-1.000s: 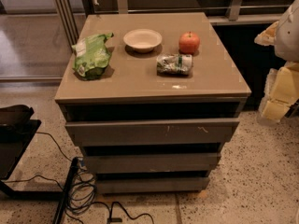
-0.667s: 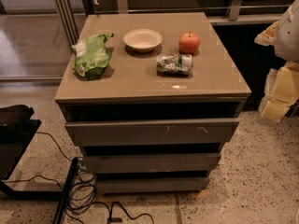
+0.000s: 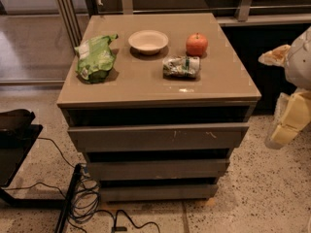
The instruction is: Open top drawer
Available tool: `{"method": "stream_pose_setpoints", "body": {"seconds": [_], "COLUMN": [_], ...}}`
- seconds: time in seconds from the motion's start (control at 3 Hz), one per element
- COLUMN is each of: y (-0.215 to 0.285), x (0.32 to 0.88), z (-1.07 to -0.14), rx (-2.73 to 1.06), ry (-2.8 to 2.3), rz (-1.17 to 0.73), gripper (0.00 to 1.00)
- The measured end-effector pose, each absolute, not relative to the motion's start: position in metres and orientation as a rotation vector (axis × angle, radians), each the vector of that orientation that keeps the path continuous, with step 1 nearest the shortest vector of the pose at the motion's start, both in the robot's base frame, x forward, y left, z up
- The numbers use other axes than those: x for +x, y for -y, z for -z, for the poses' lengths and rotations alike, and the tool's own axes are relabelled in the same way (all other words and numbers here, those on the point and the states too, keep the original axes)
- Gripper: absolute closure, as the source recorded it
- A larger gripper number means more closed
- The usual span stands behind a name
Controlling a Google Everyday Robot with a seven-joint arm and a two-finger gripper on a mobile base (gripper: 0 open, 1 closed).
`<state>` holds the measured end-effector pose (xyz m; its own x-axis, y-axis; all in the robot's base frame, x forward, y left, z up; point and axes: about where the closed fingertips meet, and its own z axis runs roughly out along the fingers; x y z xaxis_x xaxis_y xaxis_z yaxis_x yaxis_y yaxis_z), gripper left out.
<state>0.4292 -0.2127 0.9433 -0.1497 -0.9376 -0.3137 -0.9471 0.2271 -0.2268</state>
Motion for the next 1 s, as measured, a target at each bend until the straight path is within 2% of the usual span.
{"method": "stream_pose_setpoints", "body": {"seconds": [0.67,1.0], "y": [0.204,0.191], "x": [0.413,0.422], "z": [-0.845,-0.8], "rx": [-1.726,-1.739], "ry": [-1.893,-1.872], "rz": [-0.303,-0.32], "gripper": [0.0,0.0]}}
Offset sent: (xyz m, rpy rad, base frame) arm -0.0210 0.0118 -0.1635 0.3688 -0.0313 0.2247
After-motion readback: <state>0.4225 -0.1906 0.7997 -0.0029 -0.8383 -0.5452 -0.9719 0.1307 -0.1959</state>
